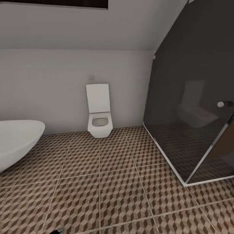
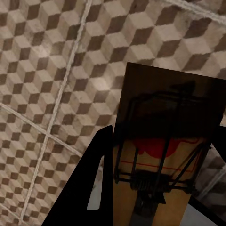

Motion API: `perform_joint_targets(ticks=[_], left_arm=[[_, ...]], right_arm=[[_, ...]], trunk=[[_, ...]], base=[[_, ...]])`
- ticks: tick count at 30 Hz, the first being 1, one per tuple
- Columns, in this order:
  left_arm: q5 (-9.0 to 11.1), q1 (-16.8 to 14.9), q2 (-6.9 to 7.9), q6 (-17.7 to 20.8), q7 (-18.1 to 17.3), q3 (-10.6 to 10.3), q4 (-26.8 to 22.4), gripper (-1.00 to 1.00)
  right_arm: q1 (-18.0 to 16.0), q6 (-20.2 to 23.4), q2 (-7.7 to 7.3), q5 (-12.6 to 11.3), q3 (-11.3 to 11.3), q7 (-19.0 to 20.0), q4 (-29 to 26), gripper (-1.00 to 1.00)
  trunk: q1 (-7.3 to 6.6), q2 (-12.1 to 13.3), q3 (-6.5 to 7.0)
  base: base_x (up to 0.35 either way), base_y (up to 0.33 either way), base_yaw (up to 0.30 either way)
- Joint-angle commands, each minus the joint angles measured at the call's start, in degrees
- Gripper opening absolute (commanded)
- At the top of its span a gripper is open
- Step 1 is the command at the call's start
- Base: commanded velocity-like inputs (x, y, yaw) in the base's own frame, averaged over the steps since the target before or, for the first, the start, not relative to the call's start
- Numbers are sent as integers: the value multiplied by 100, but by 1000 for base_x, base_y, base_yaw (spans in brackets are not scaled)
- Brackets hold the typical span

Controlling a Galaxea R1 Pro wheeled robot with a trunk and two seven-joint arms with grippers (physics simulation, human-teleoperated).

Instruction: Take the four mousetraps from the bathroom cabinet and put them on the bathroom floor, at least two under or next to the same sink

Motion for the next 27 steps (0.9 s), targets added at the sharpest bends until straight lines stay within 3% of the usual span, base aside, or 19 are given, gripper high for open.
perform_joint_targets(ticks=[1,27], left_arm=[[2,-4,-1,44,36,-45,1,-100],[8,-4,0,35,36,-41,1,-100]], right_arm=[[-1,-16,4,-66,50,-5,2,-100],[-1,-13,14,-83,53,-14,11,-100]], trunk=[[-1,-2,-5],[-1,-2,-5]], base=[[0,0,292],[0,0,292]])
